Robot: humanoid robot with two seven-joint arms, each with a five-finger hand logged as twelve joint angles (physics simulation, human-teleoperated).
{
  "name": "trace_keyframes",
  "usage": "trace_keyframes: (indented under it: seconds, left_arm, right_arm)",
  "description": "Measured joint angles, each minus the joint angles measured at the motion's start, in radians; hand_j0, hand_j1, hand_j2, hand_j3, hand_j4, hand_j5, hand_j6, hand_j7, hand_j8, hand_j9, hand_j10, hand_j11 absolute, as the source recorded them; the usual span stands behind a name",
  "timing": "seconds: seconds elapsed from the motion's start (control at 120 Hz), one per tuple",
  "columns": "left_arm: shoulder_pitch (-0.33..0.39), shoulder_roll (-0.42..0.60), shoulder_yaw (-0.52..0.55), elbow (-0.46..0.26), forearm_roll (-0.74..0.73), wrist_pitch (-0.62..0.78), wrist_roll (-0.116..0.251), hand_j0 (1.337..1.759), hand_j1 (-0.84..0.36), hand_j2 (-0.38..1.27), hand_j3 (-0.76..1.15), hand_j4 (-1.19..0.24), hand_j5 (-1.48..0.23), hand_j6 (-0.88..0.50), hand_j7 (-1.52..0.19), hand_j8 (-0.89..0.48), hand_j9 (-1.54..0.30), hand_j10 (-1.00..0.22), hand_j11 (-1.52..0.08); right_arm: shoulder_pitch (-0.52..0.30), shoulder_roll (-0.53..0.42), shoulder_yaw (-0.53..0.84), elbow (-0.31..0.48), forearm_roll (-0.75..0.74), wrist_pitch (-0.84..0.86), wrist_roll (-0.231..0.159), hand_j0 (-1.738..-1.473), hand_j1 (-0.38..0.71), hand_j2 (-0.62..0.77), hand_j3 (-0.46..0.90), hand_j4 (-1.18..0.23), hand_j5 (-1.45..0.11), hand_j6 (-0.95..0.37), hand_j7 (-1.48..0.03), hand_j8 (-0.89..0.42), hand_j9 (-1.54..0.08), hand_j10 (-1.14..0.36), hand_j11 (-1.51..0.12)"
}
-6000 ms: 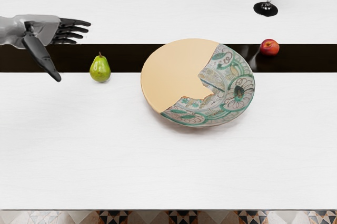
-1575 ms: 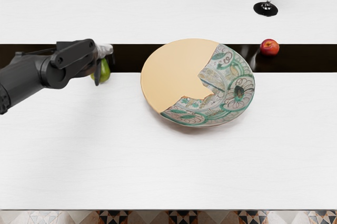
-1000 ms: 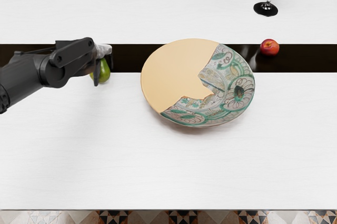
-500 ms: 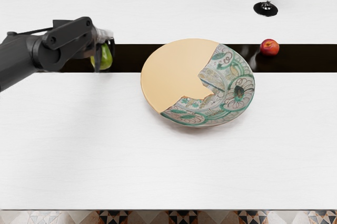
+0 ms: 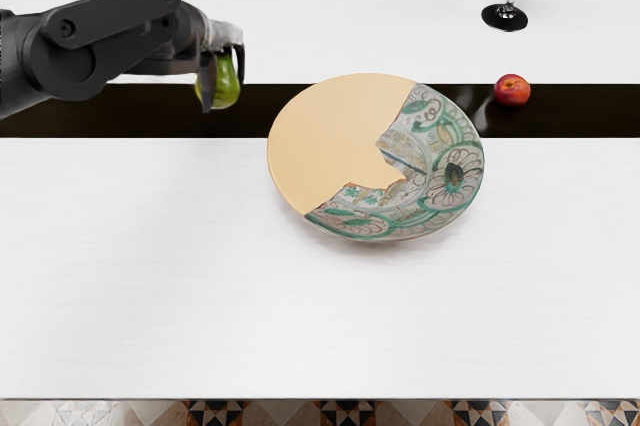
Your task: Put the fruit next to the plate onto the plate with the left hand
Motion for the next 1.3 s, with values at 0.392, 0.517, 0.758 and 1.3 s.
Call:
trace_keyframes:
  seconds: [0.392, 0.517, 0.758, 1.3]
  left_arm:
    - [-0.036, -0.066, -0.071, -0.020, -0.038, -0.031, 0.013, 1.658, -0.27, 0.37, 0.00, -0.55, -0.78, -0.40, -0.75, -0.43, -0.75, -0.57, -0.75]
    - [-0.035, -0.115, -0.087, -0.019, -0.052, -0.033, 0.012, 1.658, -0.28, 0.38, 0.00, -0.55, -0.77, -0.40, -0.76, -0.42, -0.75, -0.57, -0.75]
    - [-0.028, -0.183, -0.097, -0.012, -0.075, -0.028, 0.010, 1.658, -0.27, 0.36, 0.00, -0.56, -0.77, -0.41, -0.76, -0.43, -0.75, -0.57, -0.75]
    - [0.064, -0.219, -0.113, 0.009, -0.075, 0.035, -0.001, 1.658, -0.24, 0.32, 0.00, -0.54, -0.73, -0.42, -0.72, -0.44, -0.71, -0.54, -0.71]
  right_arm:
    - [0.000, 0.000, 0.000, -0.001, 0.000, 0.000, 0.000, -1.658, -0.35, 0.00, 0.00, 0.00, 0.00, 0.00, 0.00, 0.00, 0.00, 0.00, 0.00]
    - [0.000, 0.000, 0.000, -0.001, 0.000, 0.000, 0.000, -1.658, -0.35, 0.00, 0.00, 0.00, 0.00, 0.00, 0.00, 0.00, 0.00, 0.00, 0.00]
    - [0.000, 0.000, 0.000, -0.001, 0.000, 0.000, 0.000, -1.658, -0.35, 0.00, 0.00, 0.00, 0.00, 0.00, 0.00, 0.00, 0.00, 0.00, 0.00]
    - [-0.002, 0.000, 0.000, -0.001, 0.000, 0.000, 0.000, -1.658, -0.35, 0.00, 0.00, 0.00, 0.00, 0.00, 0.00, 0.00, 0.00, 0.00, 0.00]
